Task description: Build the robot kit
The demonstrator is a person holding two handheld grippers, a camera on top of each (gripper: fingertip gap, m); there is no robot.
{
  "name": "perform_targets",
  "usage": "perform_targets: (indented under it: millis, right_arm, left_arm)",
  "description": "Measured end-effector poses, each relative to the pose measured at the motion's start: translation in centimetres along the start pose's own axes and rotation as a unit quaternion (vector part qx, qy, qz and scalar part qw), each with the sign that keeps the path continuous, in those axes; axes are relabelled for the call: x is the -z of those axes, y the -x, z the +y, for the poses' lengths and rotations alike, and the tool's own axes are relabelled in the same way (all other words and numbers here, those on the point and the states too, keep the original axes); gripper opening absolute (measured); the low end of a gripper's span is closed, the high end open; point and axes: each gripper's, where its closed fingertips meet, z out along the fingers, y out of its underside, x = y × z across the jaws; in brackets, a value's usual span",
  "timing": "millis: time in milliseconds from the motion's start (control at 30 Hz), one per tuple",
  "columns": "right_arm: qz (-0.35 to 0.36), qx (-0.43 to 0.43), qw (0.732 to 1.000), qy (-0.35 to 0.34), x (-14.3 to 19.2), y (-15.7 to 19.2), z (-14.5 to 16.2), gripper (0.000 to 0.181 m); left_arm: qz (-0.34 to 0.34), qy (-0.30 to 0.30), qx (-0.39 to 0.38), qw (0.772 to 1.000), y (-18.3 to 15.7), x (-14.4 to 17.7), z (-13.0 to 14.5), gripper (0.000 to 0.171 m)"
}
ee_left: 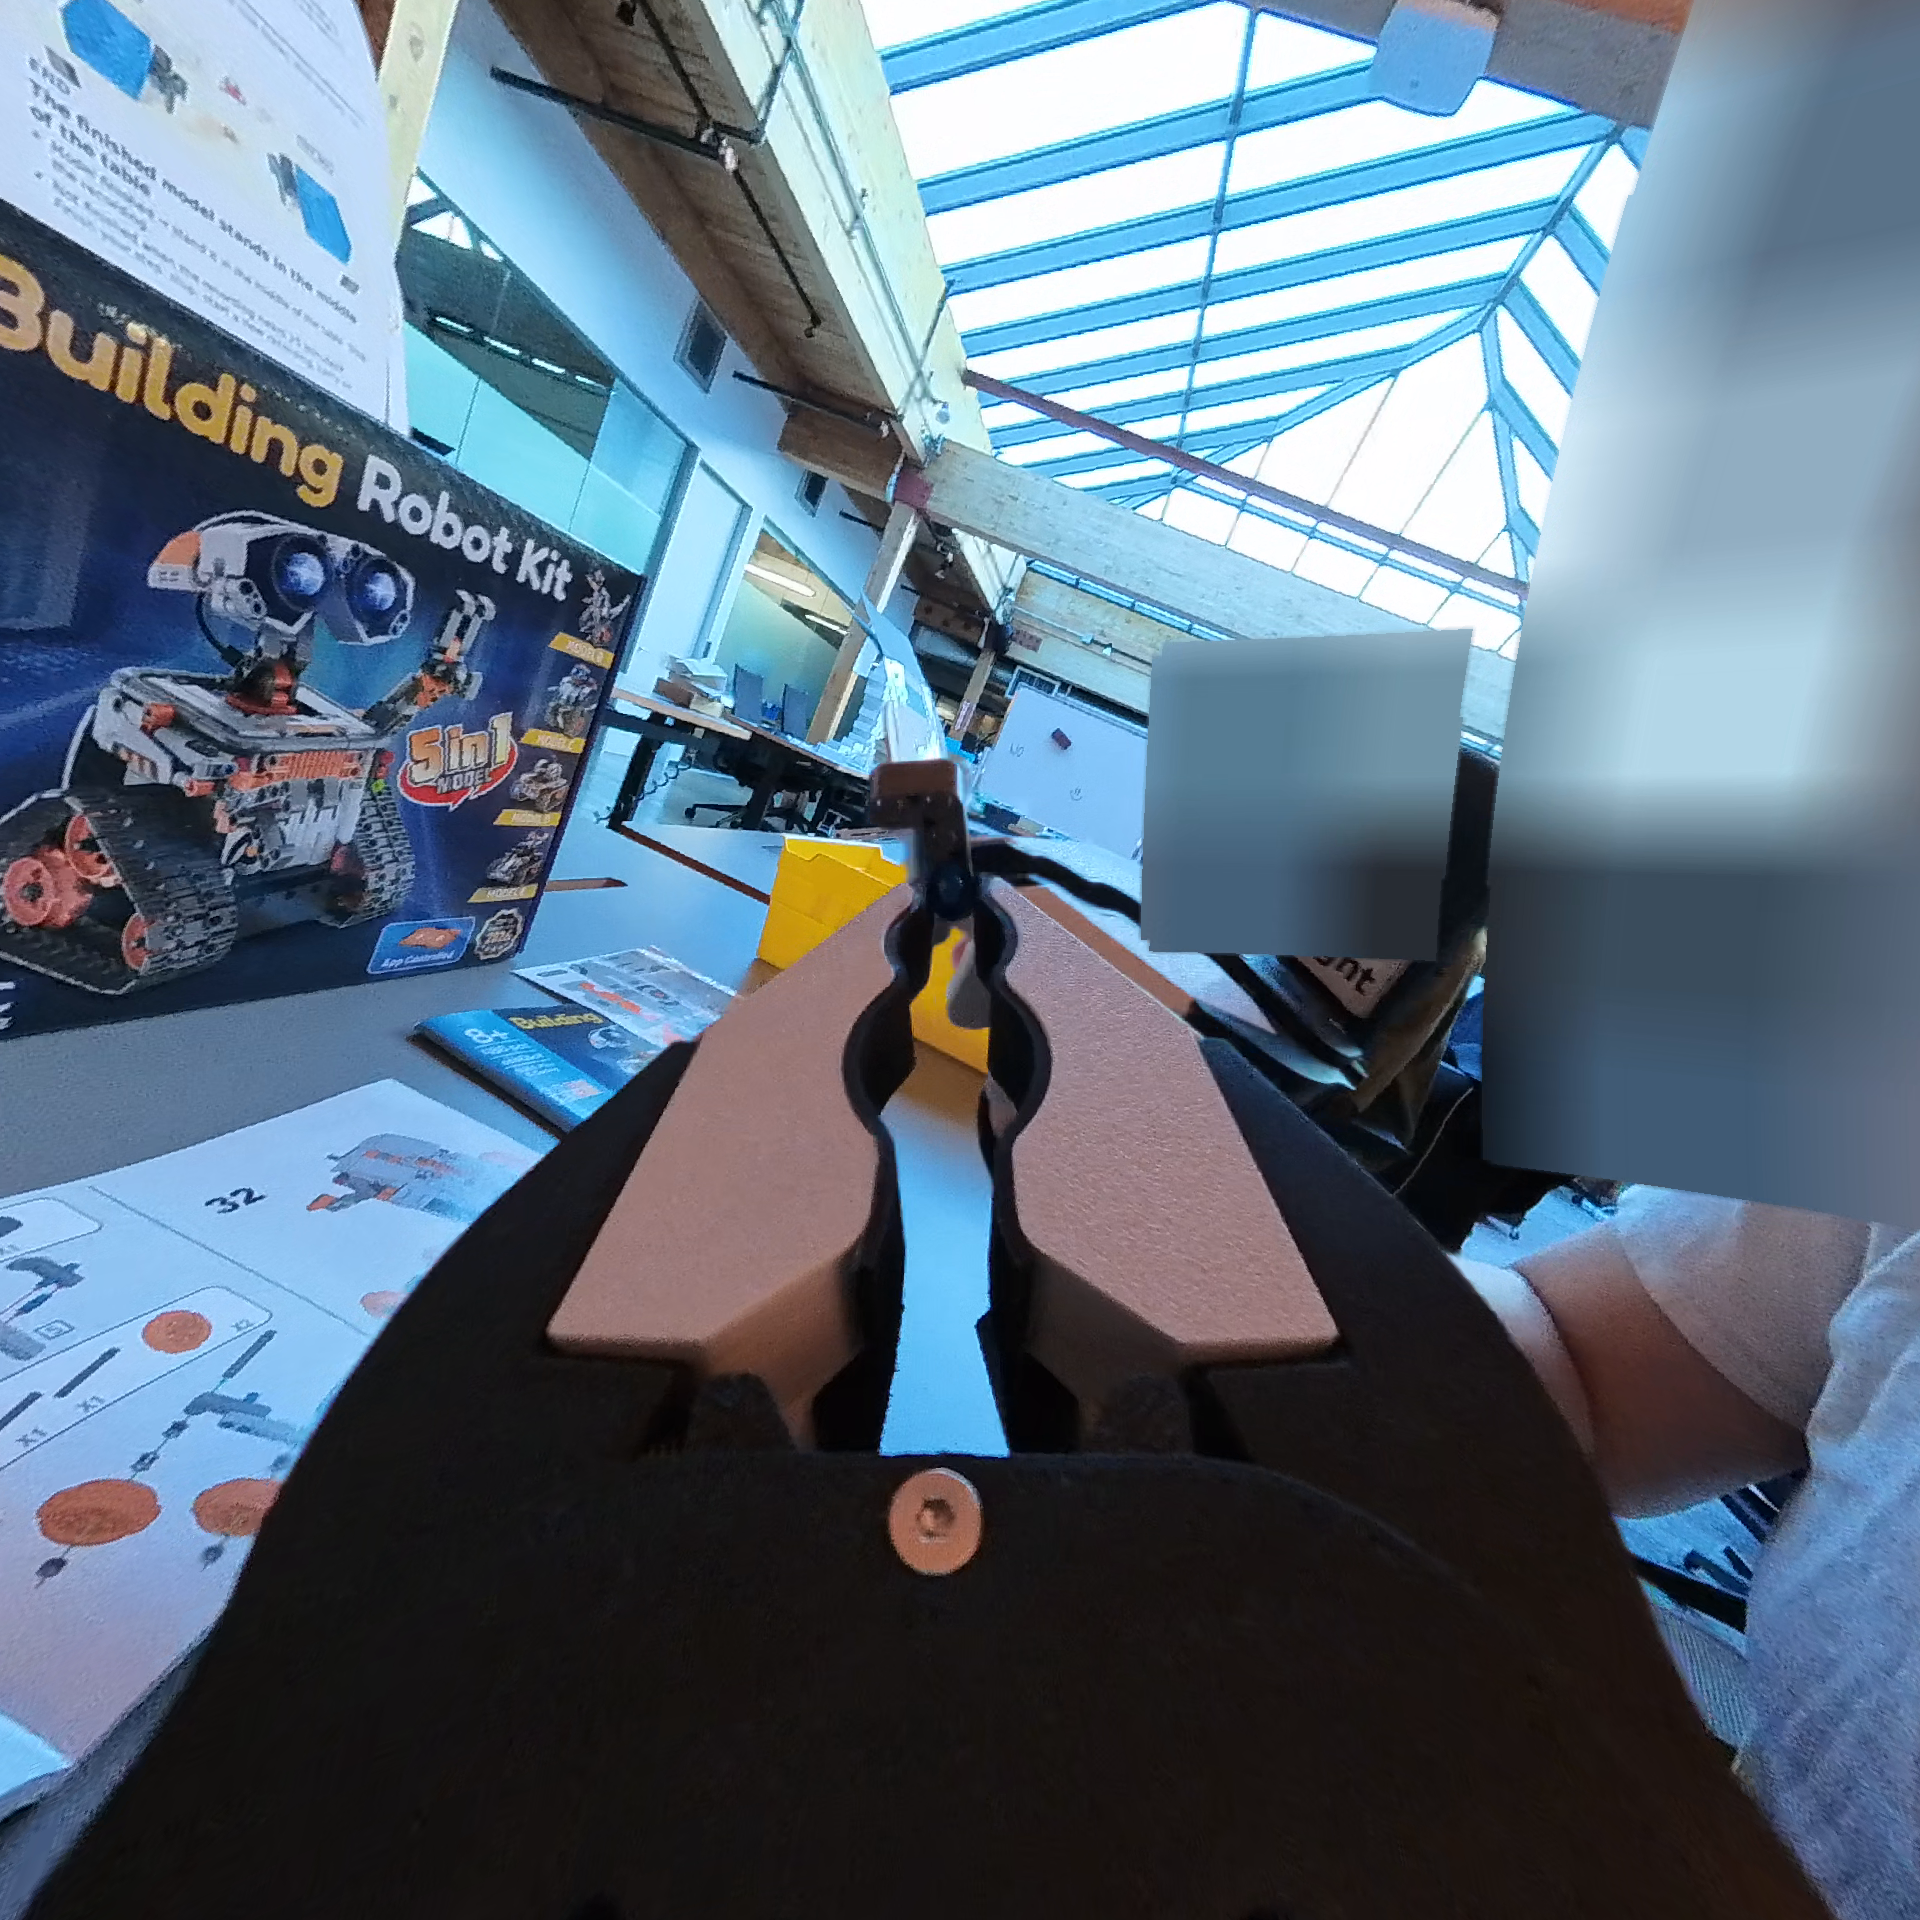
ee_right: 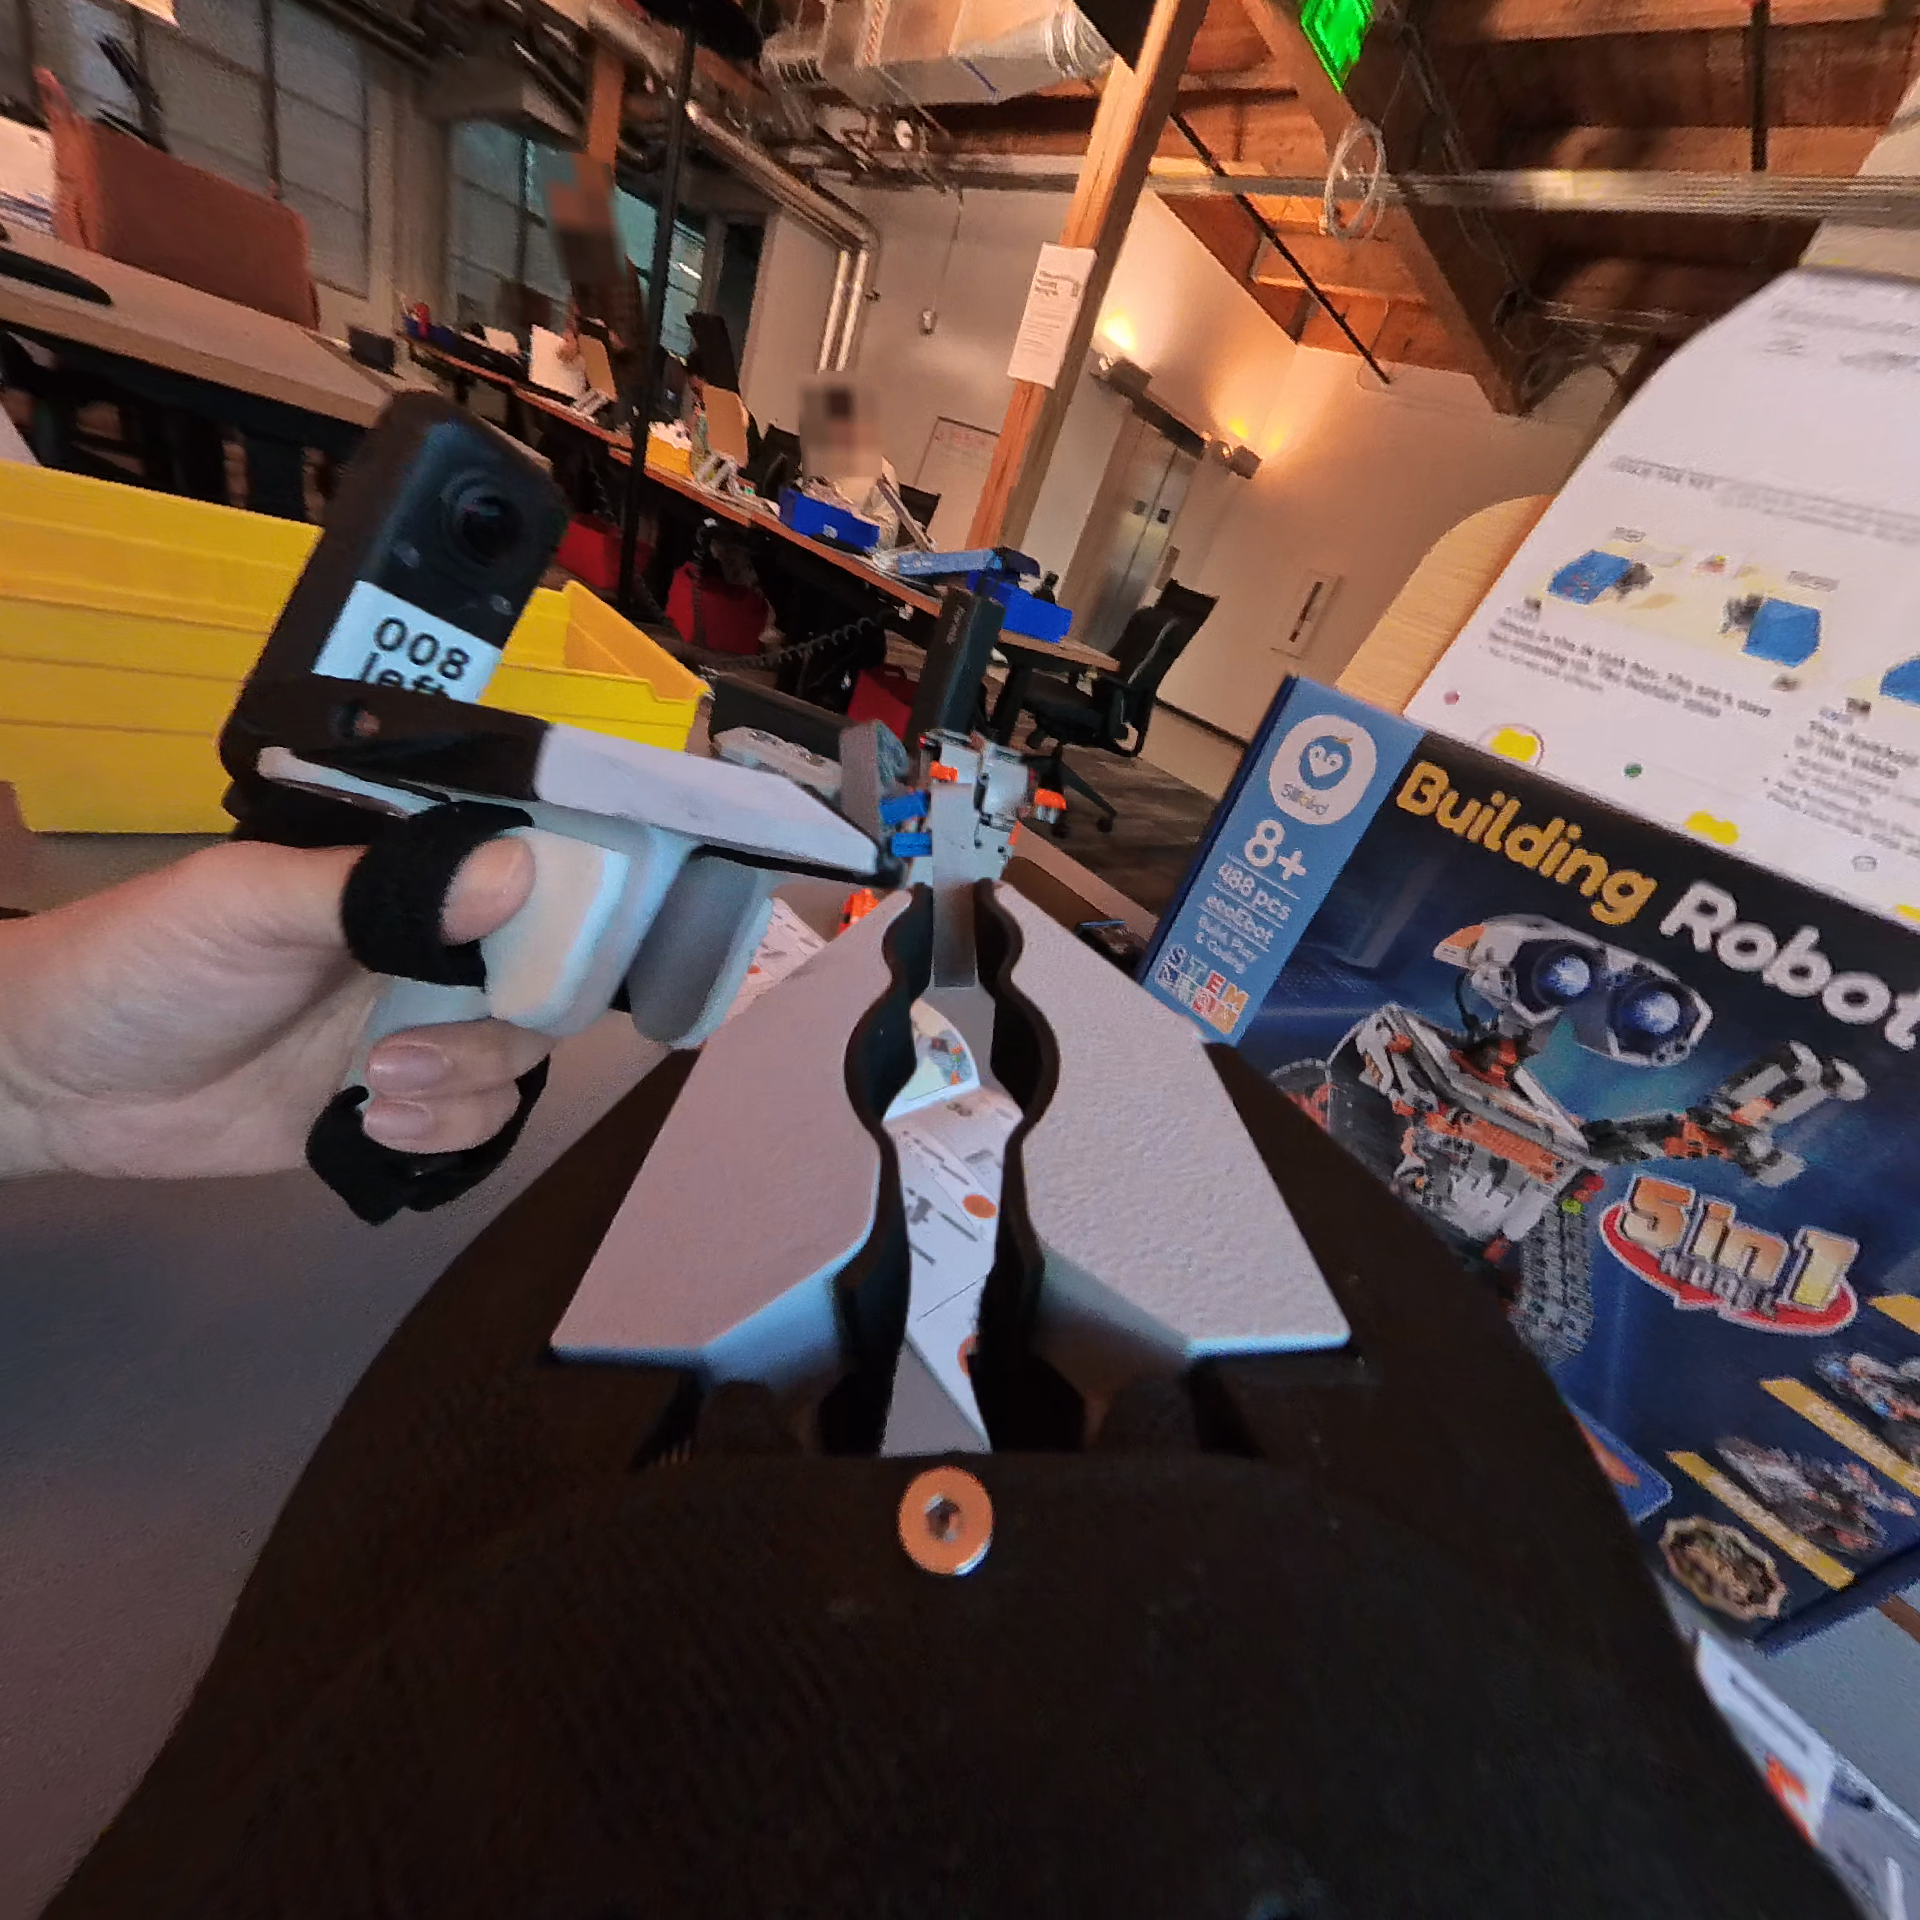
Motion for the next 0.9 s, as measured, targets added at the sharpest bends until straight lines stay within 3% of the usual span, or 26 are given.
perform_targets:
  millis: [433,900]
  right_arm:
    - [0.049,0.143,0.987,0.048,-0.4,-0.1,0.8,0.006]
    - [0.02,0.101,0.989,0.107,-1.3,0.1,3.7,0.006]
  left_arm:
    - [-0.024,0.012,0.025,0.999,1.0,0.3,0.4,0.004]
    - [-0.096,0.08,0.009,0.992,3.2,0.8,2.0,0.004]
